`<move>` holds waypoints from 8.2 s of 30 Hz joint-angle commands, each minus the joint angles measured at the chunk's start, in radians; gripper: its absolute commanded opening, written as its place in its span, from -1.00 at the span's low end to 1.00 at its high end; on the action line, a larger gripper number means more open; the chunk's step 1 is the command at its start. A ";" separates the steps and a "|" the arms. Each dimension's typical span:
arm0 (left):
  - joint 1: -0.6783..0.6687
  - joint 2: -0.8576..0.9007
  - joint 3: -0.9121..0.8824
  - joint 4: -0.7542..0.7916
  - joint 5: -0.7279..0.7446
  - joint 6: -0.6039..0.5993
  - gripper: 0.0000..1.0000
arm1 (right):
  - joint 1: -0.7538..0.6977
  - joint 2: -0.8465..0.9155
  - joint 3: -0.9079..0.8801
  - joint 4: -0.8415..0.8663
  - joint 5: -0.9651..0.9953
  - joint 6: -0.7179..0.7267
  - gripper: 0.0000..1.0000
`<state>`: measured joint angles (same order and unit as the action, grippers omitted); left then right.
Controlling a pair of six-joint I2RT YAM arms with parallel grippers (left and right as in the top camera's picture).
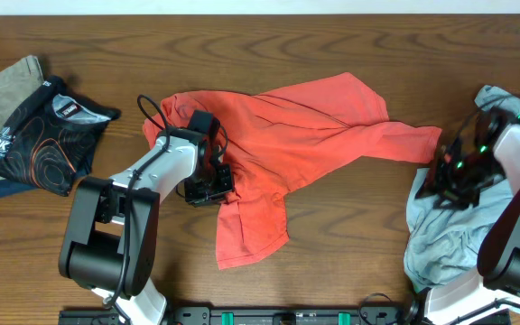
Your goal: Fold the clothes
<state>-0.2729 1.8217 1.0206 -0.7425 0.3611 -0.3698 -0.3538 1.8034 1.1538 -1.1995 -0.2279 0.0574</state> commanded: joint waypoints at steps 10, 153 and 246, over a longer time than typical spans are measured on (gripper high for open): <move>0.004 0.002 -0.005 -0.007 -0.014 -0.009 -0.88 | -0.112 -0.005 -0.149 0.189 0.363 0.299 0.12; 0.377 -0.347 0.029 -0.273 -0.056 0.066 -0.88 | 0.184 -0.291 -0.061 0.207 0.161 0.283 -0.98; 0.347 -0.239 0.637 -0.648 0.214 0.223 -0.88 | 0.057 0.017 0.836 -0.423 0.236 0.083 -0.97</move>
<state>0.0921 1.5913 1.7584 -1.3701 0.5632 -0.2279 -0.2958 1.8111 2.0575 -1.6093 -0.0830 0.1696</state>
